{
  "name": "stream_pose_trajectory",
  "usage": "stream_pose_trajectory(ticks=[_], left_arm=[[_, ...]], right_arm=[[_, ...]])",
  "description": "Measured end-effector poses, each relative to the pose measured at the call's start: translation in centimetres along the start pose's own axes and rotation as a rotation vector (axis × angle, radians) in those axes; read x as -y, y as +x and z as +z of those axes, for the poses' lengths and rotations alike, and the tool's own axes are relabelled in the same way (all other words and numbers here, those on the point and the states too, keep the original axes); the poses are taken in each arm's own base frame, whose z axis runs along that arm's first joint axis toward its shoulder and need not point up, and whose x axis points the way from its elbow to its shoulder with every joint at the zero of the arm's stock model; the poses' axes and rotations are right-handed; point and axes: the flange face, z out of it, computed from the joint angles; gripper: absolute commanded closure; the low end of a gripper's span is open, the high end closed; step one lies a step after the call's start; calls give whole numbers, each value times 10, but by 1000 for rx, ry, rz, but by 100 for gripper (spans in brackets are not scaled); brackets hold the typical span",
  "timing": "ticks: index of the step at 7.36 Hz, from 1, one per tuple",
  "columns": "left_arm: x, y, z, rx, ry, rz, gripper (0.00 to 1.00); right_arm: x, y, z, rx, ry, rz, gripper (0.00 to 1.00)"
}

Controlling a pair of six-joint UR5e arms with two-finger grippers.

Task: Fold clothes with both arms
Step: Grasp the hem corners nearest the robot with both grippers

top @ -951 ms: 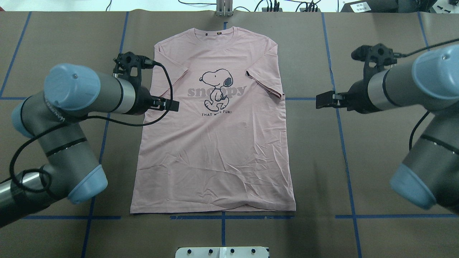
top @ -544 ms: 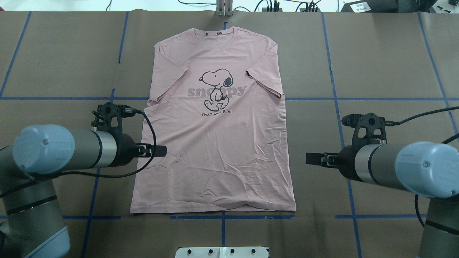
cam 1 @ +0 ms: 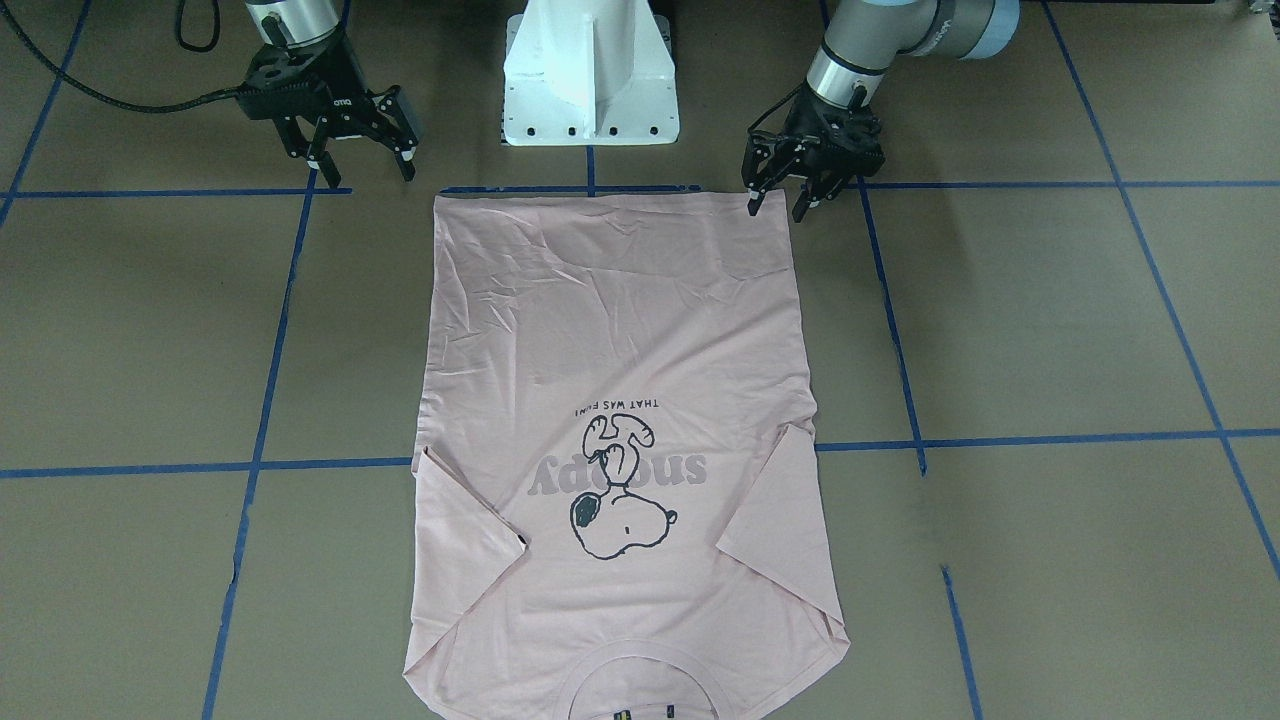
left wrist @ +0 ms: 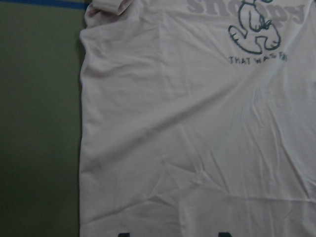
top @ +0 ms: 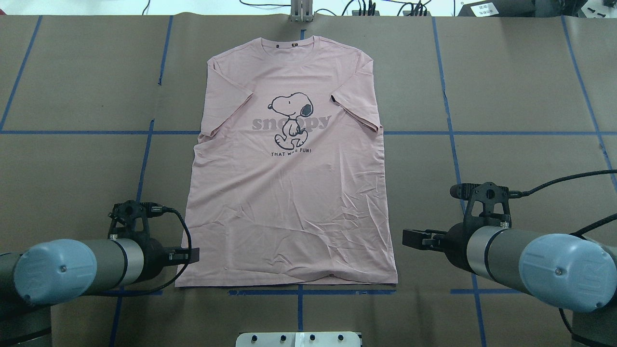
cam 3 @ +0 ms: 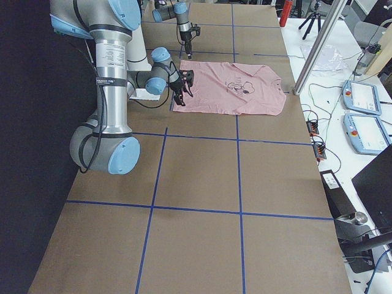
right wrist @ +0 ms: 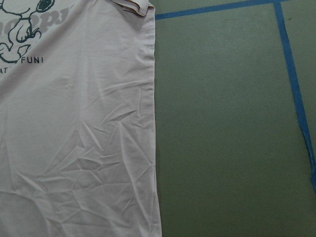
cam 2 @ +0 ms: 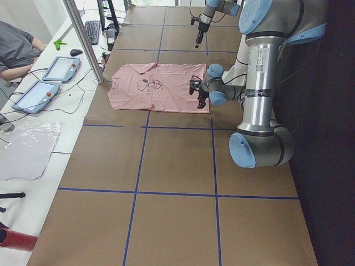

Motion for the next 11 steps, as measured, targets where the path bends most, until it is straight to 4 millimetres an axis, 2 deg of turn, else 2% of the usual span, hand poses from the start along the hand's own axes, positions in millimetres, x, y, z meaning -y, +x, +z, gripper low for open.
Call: stream_pose_trajectory(ticks=[1,4,11], left_arm=[[-12,-1,5,11,-8,2,41],[-30,-4,18,36,-30,-3,41],[-40,-6,24,46,-46,2,55]], right_arm=[[0,0,0,1,3,0,0],[0,-1,-1,6,6,0,0],[1,-1,-1,6,8,1,0]])
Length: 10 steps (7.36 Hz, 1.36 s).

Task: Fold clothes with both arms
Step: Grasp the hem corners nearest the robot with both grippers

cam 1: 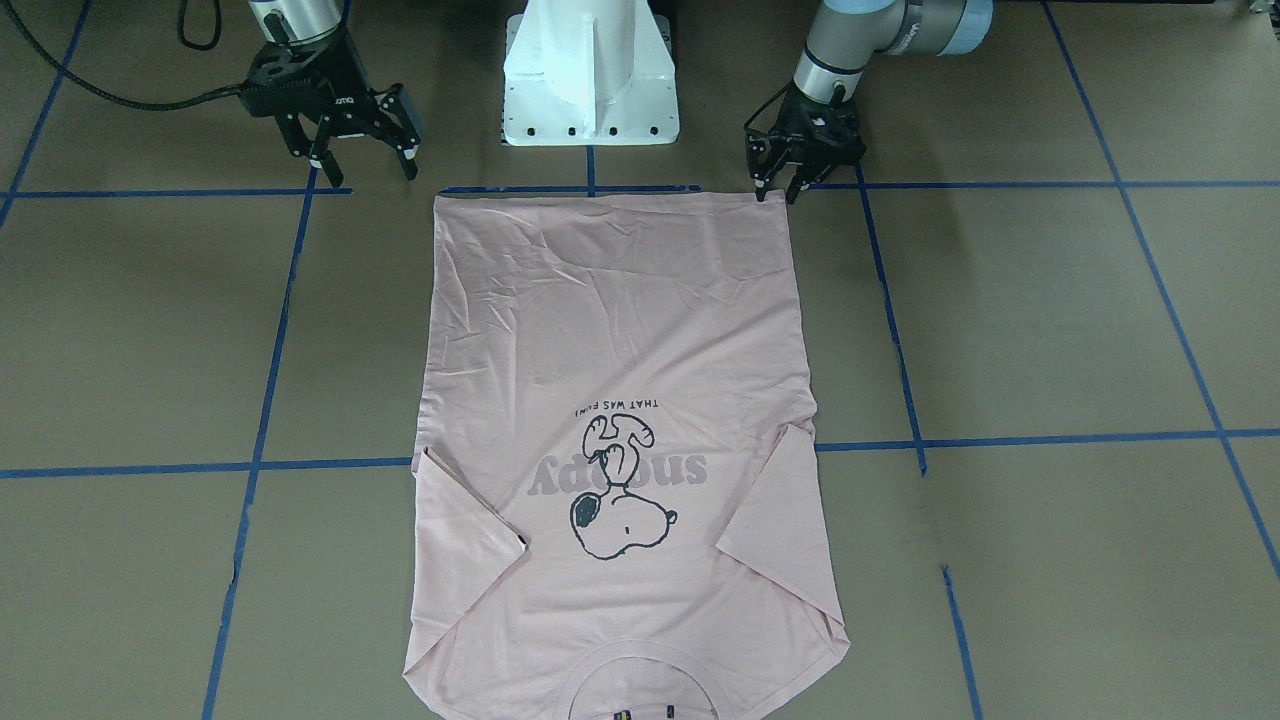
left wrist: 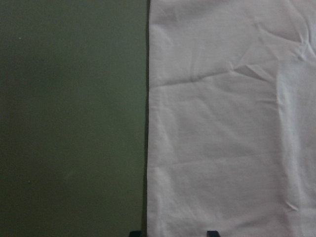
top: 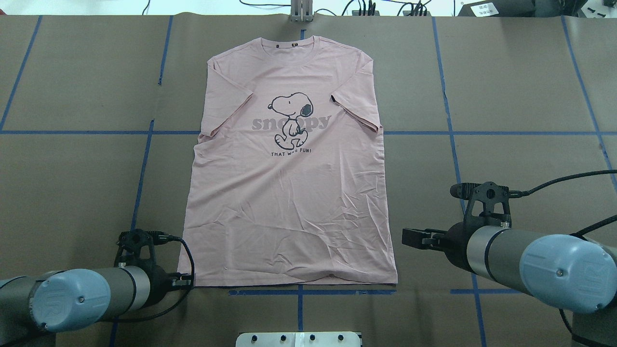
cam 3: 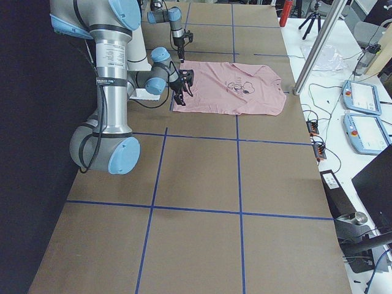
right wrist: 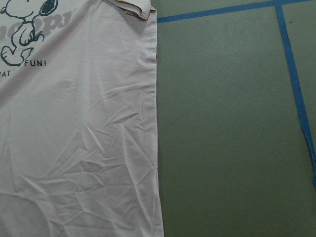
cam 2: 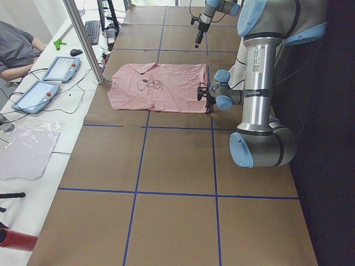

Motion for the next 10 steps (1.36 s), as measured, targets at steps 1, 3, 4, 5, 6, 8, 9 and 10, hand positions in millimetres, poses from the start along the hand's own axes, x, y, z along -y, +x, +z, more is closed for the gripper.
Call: stream_pose_trajectory(ticks=[1,3,4,5,6,8,9,10], left_arm=[[0,0,0,0,-1,0,55],[-1,0,0,0,-3,2,55],[-2,0,0,0,-4,2,60],[-2,1,0,0,-4,2,68],[-3,1,1,-1,-6,3,70],[-3,1,1,0,-8,4,88],[-4,1,1,0,-8,4,100],[-4,1,1,0,-8,4,100]], right_arm=[[0,0,0,0,0,0,0],[0,0,0,0,0,1,0],[0,0,0,0,-1,1,0],[0,0,0,-1,-1,1,0],[0,1,0,-1,0,1,0],[0,1,0,-2,0,1,0],[0,1,1,-3,-1,1,0],[-3,0,2,-3,-4,-2,2]])
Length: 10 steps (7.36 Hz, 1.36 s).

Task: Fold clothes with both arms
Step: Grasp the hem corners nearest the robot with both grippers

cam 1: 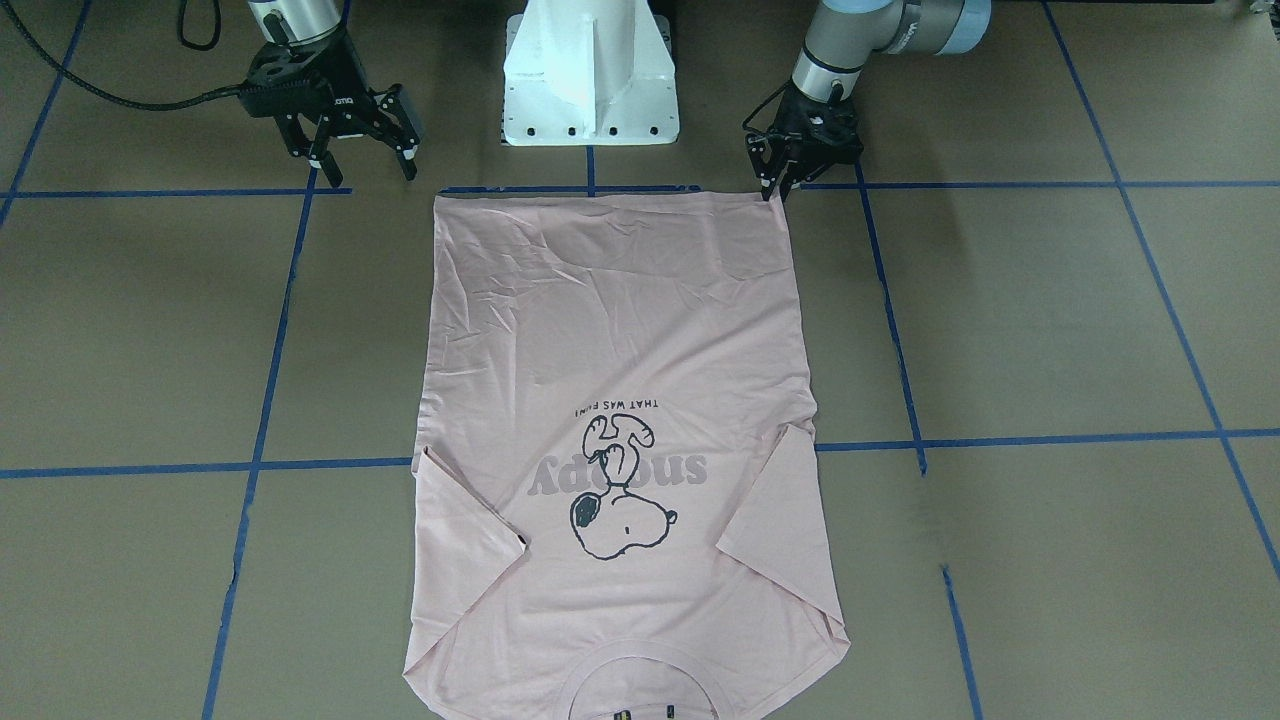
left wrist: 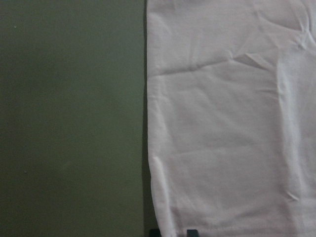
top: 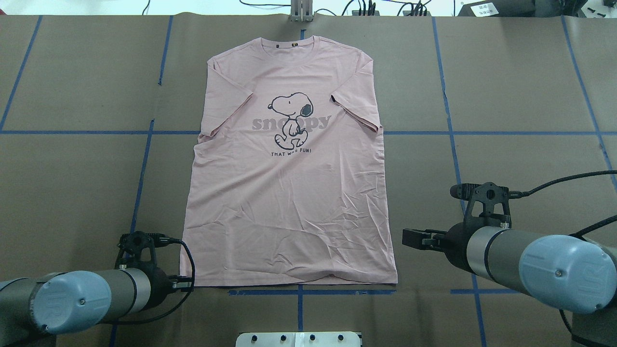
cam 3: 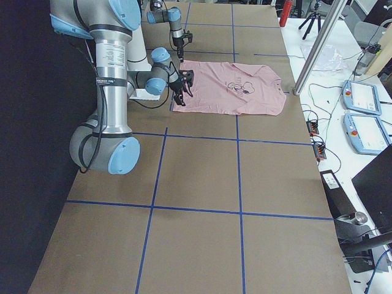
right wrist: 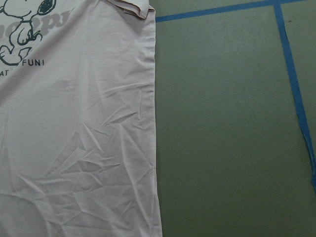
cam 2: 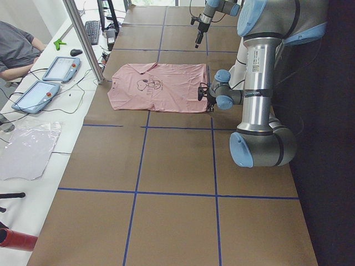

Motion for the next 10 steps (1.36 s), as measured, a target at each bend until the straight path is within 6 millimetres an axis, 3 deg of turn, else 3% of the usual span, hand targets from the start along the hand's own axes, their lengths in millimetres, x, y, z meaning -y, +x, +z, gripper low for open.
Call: stream_pose_trajectory(ticks=[2,6,10], left_arm=[[1,5,-4,-13,1,2,100],[1,25,-12,-56,-1,2,100],[2,32,-14,-71,1,0,100]], right_arm=[[-25,-9,9,-9,34,-4,23],[-90,-43,66,-51,120,66,26],[-108,-60,96,-67,144,69,33]])
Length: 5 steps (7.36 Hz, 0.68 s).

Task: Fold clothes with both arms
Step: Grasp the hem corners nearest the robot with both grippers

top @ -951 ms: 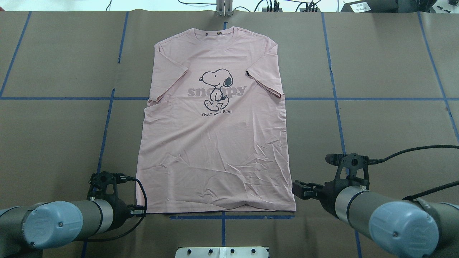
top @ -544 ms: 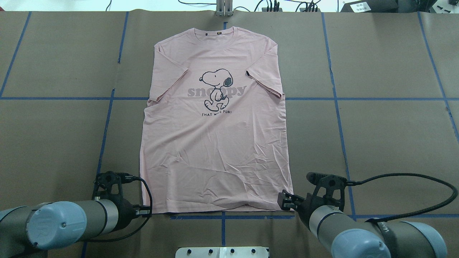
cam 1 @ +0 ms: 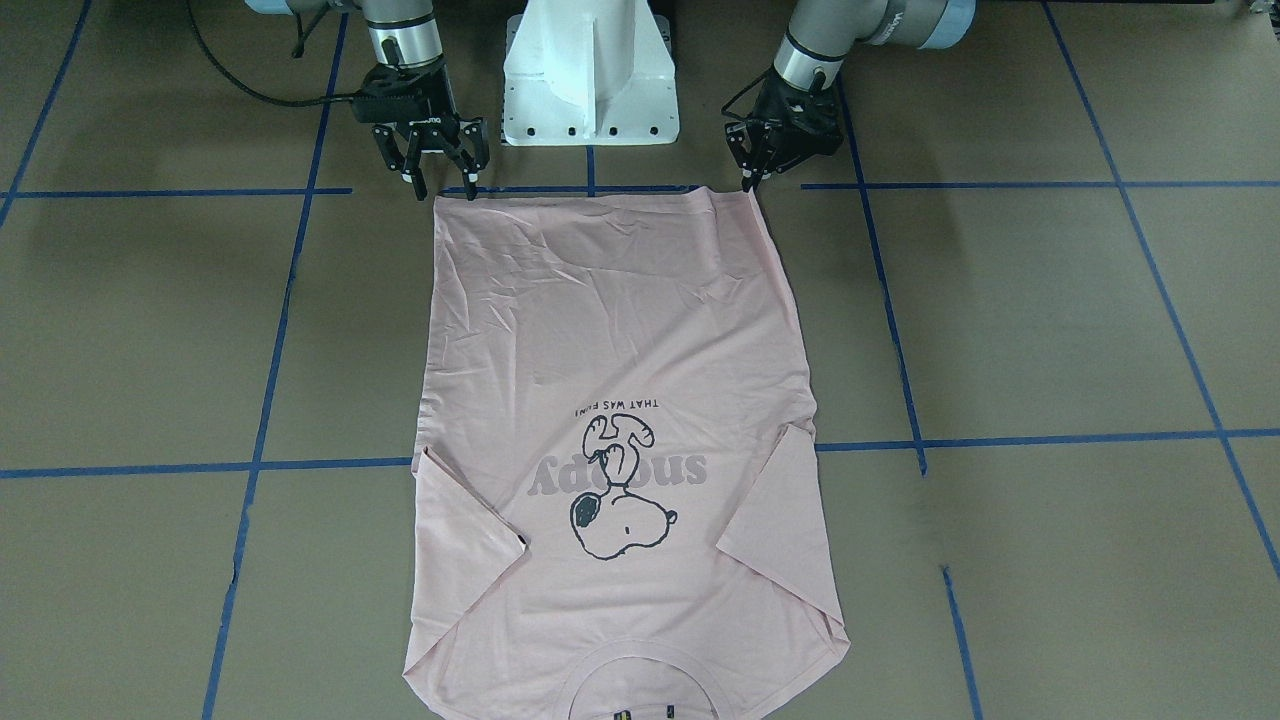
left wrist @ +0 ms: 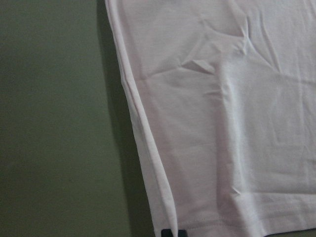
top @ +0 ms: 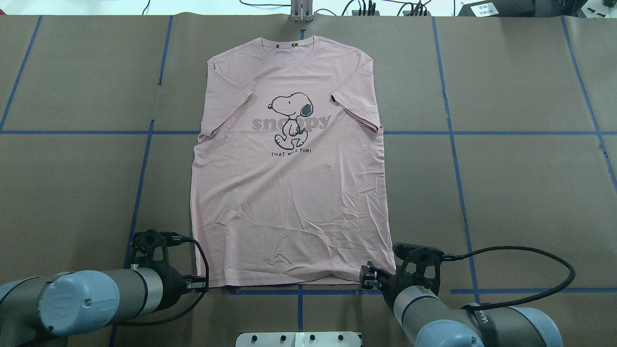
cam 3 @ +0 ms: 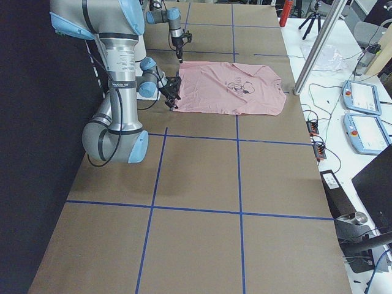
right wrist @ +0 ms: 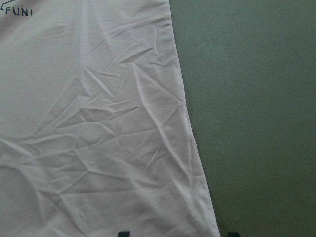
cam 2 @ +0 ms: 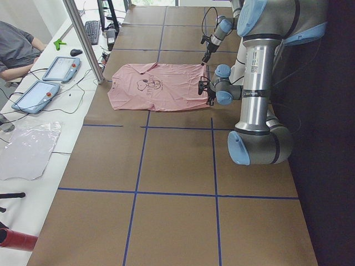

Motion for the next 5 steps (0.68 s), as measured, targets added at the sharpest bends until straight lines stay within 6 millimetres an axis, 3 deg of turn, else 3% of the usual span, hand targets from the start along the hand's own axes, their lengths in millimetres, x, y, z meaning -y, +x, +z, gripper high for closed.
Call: stream_pose_trajectory(ticks=[5], left_arm=[[0,1,0,-2,-1,-1,100]], right_arm=[[2,10,12,-42,33,-15,34]])
